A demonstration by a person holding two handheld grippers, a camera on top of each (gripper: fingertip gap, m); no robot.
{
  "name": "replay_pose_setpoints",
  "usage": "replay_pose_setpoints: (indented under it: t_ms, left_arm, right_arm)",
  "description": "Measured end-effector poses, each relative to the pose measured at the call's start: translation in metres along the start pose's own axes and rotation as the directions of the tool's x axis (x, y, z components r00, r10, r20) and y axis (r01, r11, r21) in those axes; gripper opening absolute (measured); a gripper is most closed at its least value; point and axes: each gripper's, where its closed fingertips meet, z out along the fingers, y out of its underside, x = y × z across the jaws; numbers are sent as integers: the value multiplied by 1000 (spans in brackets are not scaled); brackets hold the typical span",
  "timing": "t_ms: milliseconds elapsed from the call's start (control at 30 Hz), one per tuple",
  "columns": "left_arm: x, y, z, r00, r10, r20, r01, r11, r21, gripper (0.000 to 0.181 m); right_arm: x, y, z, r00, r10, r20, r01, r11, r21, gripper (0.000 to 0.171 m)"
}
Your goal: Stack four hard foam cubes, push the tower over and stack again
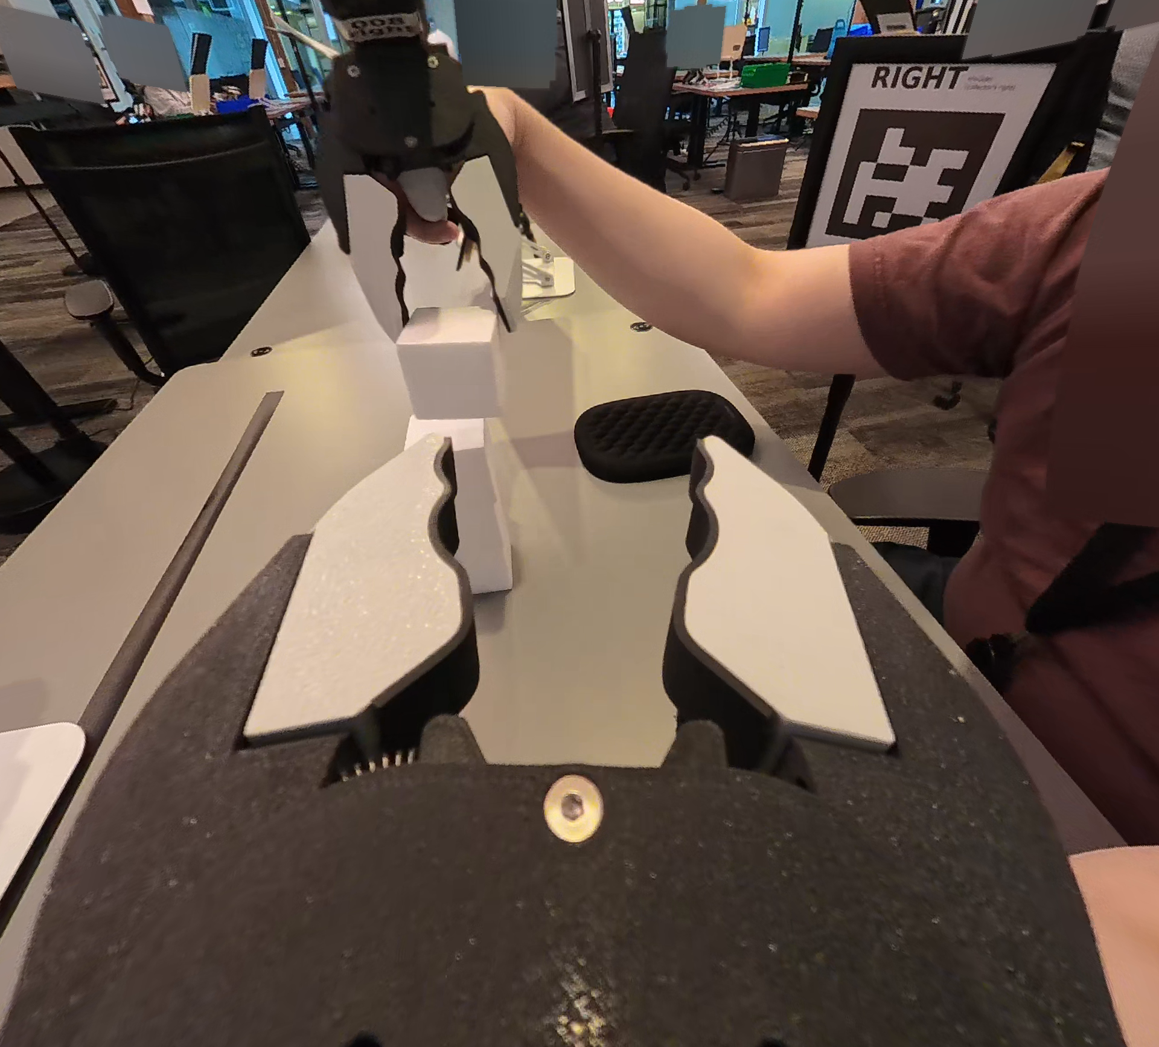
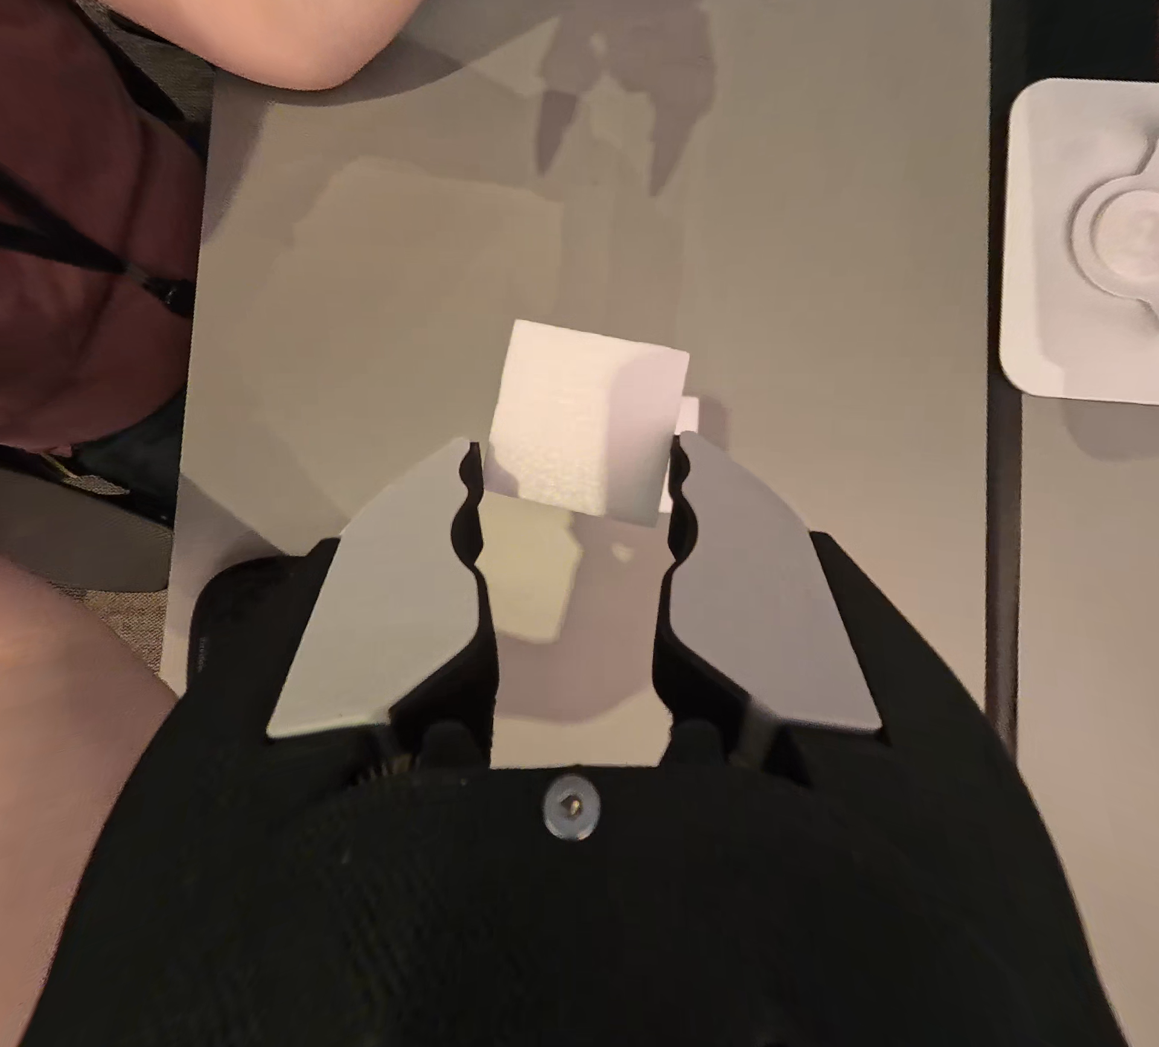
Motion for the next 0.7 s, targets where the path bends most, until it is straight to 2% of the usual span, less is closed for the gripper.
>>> replay_pose_setpoints:
  t_ms: [267,567,700]
  left_arm:
    - [0,1,3,1000,-11,-17,11,1000,-1,71]
    - [-1,7,11,999,-20,-29,18,999,-36,71]
    - [0,5,11,999,-19,-38,18,999,-27,72]
  right_arm:
    - [15,11,10,1000,-15,14,16,998,-62,58]
    - [16,13,19,998,-9,55,10,999,-32,59]
    - [24,13,13,1000,3,-20,-2,1000,27,69]
